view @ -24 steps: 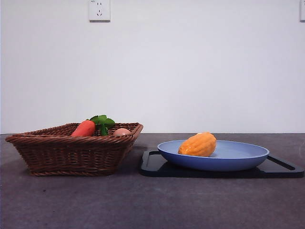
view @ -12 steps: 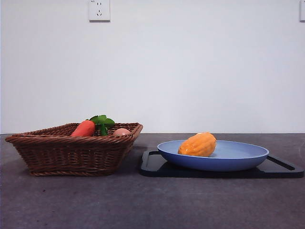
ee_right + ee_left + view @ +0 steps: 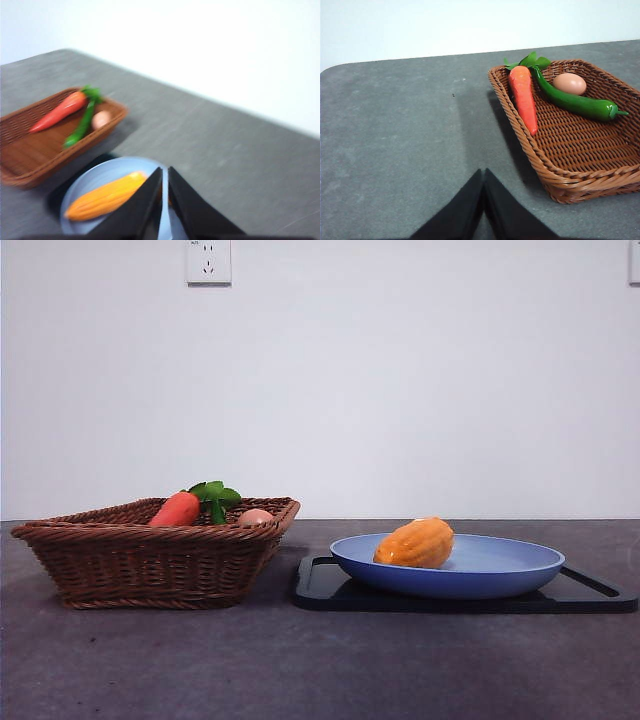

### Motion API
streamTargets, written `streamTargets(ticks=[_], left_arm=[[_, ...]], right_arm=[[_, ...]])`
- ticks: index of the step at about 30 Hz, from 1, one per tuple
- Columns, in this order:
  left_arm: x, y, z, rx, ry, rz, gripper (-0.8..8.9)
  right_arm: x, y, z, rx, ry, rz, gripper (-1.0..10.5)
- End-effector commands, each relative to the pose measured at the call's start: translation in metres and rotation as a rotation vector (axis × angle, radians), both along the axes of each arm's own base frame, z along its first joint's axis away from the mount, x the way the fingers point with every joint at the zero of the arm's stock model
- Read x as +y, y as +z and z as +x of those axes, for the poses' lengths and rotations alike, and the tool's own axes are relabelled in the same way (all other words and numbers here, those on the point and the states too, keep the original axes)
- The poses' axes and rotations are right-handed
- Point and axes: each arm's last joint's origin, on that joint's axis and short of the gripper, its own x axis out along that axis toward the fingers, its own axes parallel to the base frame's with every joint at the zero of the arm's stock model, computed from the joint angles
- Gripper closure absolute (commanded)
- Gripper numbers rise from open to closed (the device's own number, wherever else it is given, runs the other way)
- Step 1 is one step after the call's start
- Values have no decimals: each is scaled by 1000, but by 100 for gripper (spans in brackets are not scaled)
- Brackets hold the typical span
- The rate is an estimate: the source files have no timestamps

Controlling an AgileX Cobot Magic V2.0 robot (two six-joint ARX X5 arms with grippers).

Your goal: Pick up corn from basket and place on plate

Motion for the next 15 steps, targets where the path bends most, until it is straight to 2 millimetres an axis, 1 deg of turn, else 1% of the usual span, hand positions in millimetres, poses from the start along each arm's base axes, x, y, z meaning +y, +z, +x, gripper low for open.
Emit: streamTargets(ticks=[1,5,9,12,15], left_arm=[[0,-10,1,34,6,-10,810],[0,-10,1,34,6,-10,810],[0,-10,1,34,6,-10,810],[0,-10,1,34,6,-10,810],[0,-10,1,34,6,-10,810]], right_arm=[[-2,-22,-5,-84,-69,-4,945],[-4,-53,-10,-134,-149,34,945],[-6,-85,-12,-148,-238,89,945],[-6,-105,-11,-148,-304,120,945],[-7,-120,-10,-132,-348,139,945]])
